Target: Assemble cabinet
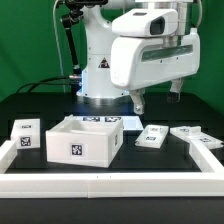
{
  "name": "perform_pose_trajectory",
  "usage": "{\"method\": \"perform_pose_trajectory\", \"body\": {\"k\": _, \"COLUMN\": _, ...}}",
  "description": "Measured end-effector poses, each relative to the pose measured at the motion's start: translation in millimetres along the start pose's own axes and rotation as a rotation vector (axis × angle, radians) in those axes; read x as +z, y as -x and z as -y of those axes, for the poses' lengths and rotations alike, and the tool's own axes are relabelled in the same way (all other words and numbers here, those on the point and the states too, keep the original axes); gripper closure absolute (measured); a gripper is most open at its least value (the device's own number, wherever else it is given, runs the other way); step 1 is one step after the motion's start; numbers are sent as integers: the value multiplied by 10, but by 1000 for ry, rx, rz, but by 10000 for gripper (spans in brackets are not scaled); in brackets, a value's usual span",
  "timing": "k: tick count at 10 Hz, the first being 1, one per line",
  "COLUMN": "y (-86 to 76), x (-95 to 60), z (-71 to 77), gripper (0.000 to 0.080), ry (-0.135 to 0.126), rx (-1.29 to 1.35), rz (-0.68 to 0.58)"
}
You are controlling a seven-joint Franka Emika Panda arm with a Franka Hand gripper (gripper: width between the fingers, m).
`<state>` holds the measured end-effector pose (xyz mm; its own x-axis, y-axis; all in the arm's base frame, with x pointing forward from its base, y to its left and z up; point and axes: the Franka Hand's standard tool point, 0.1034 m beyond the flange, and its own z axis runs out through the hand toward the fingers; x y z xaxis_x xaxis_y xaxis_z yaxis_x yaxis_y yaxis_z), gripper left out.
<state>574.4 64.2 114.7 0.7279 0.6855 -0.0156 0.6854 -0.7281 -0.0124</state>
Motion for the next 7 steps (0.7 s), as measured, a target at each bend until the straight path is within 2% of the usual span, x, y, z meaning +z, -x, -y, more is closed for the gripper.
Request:
{"method": "perform_pose_trajectory", "body": {"k": 6, "y": -2, "x": 3, "z": -3, "gripper": 1, "ry": 1, "rx": -1, "rz": -3}}
{"method": "perform_pose_trajectory", "body": {"k": 7, "y": 58, "x": 60, "z": 10, "gripper": 1, "ry": 18, "rx": -76, "rz": -27}}
